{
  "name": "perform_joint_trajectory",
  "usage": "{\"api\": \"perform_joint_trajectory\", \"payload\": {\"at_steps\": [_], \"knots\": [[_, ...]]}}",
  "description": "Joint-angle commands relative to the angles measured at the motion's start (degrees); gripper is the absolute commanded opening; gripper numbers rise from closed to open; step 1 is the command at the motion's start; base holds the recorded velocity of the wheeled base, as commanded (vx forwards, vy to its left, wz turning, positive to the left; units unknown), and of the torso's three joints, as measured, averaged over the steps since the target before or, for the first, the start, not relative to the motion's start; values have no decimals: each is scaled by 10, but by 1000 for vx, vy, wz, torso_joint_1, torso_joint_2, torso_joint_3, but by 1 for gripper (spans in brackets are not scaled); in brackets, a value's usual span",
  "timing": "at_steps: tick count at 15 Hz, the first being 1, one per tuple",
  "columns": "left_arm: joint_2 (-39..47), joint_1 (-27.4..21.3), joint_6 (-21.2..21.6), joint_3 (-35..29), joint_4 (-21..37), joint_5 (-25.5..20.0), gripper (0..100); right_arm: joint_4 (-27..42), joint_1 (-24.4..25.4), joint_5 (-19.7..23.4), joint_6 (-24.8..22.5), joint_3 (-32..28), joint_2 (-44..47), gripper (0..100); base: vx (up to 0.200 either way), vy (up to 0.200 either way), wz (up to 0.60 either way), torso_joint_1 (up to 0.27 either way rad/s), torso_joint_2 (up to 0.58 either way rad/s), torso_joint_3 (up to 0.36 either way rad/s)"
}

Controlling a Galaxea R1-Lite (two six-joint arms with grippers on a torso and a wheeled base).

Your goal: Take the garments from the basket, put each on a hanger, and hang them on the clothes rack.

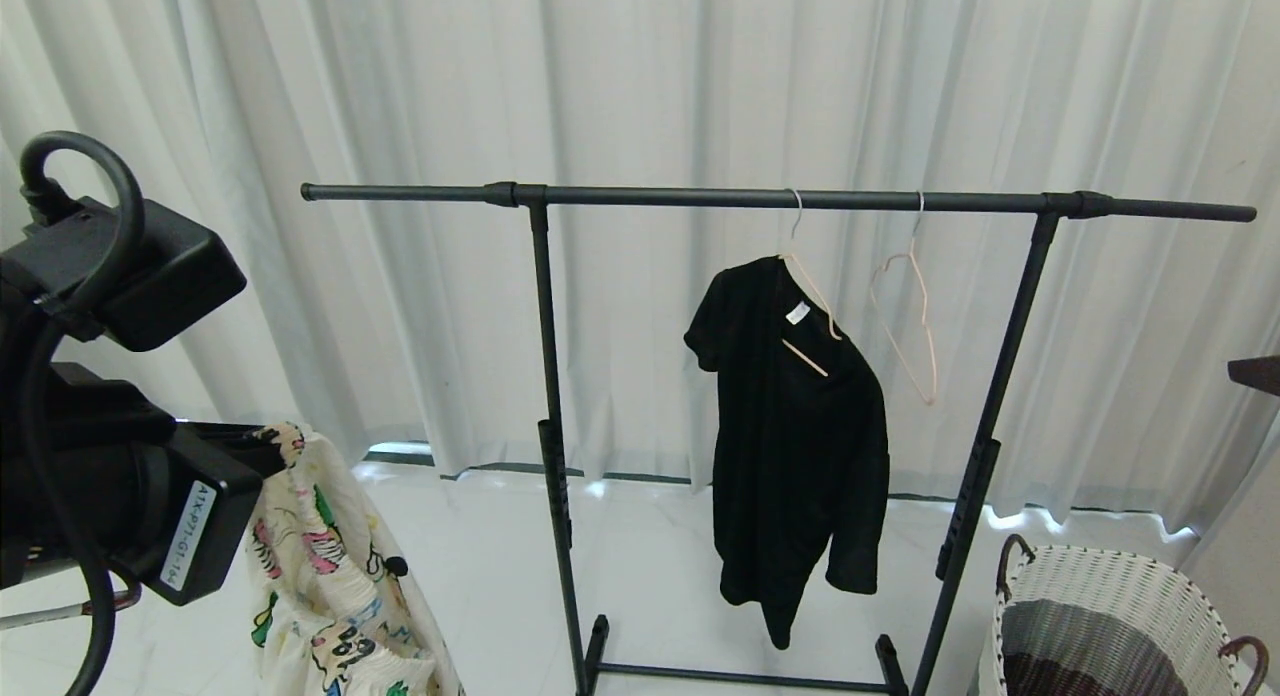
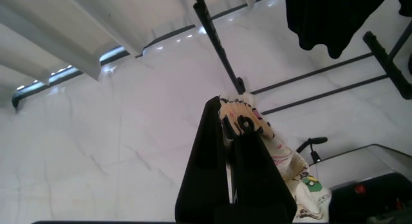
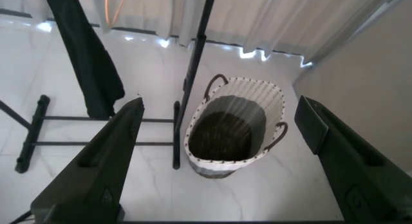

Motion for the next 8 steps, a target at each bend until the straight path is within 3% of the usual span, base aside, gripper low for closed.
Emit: {"api": "perform_joint_trajectory", "payload": {"at_steps": [1, 5, 8], "knots": [[0, -1, 1, 1, 0, 0, 0, 0, 0, 2, 1, 1, 0, 100, 0, 0, 0, 222, -491, -286], [0, -1, 0, 1, 0, 0, 0, -16, -1, 70, 24, 4, 0, 100, 0, 0, 0, 73, -155, -93], [-1, -1, 0, -1, 0, -1, 0, -59, -11, 111, 28, 3, 10, 100, 200, 0, 0, 6, -17, -6]]}}
